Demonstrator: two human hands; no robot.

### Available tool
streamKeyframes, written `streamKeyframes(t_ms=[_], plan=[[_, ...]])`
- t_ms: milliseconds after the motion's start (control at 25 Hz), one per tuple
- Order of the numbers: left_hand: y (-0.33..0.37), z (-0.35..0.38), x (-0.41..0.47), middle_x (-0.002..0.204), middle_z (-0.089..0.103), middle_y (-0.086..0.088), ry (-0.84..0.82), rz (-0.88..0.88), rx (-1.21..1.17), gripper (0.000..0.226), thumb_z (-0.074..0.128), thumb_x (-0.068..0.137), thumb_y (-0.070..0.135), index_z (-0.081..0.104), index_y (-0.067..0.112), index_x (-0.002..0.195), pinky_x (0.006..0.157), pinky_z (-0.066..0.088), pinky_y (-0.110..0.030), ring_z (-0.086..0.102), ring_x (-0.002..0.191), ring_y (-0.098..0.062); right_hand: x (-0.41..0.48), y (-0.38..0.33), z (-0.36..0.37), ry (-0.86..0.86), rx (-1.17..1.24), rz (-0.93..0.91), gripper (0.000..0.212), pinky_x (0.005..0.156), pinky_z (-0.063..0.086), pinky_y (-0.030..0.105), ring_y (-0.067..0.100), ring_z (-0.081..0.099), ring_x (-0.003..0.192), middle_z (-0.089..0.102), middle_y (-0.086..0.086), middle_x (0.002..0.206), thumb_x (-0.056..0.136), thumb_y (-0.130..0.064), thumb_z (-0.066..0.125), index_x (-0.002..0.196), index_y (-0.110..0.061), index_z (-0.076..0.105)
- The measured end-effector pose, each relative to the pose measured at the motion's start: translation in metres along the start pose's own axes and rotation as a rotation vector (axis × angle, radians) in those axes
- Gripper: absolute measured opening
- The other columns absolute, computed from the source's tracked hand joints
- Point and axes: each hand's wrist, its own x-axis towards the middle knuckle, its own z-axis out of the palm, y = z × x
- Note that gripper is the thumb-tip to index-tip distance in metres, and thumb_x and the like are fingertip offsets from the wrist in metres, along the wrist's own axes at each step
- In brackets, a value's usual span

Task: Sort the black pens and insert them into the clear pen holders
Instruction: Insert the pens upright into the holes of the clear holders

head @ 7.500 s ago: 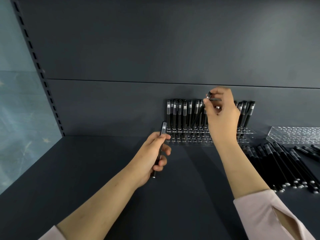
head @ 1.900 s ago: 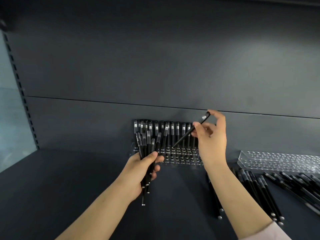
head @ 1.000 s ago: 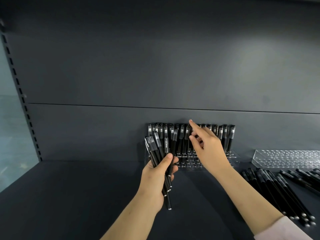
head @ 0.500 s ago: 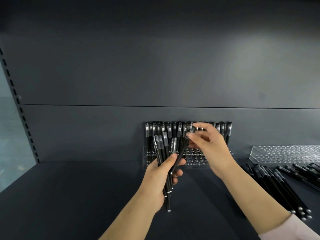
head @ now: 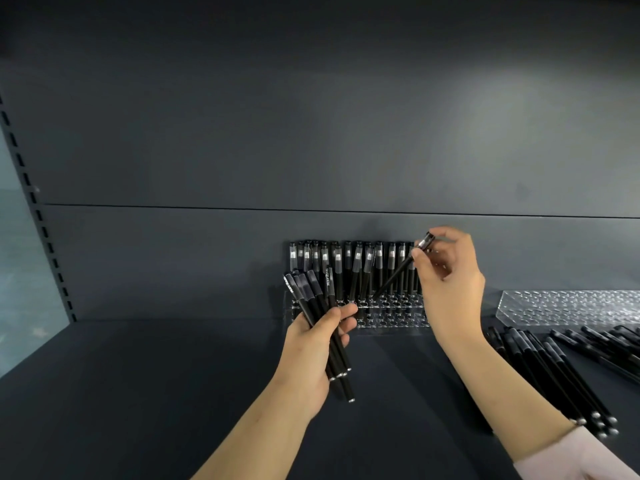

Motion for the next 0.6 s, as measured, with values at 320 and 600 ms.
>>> streamKeyframes(t_ms=[320, 600], plan=[[0.002, 0.002, -0.001, 0.09, 0.075, -0.011, 0.034, 0.03, -0.033, 0.02, 0.062, 0.093, 0.008, 0.066, -0.004, 0.108, 0.065, 0.056, -0.021, 0.069, 0.071, -0.012, -0.003, 0.007, 0.004, -0.114, -0.184, -0.173, 0.029, 0.074, 0.041, 0.0, -0.013, 0.058, 0.086, 0.063, -0.013, 0.094, 0.089, -0.005, 0.065, 0.113, -0.019, 0.063], [0.005, 0.004, -0.008, 0.095, 0.076, -0.005, -0.011, 0.0, -0.018, 0.019, 0.061, 0.094, 0.018, 0.061, 0.009, 0.111, 0.061, 0.059, -0.031, 0.072, 0.073, -0.022, 0.001, 0.028, 0.01, -0.421, -0.511, -0.35, 0.065, 0.086, 0.044, 0.023, 0.009, 0.044, 0.082, 0.042, -0.004, 0.112, 0.092, 0.001, 0.056, 0.149, -0.02, 0.033]])
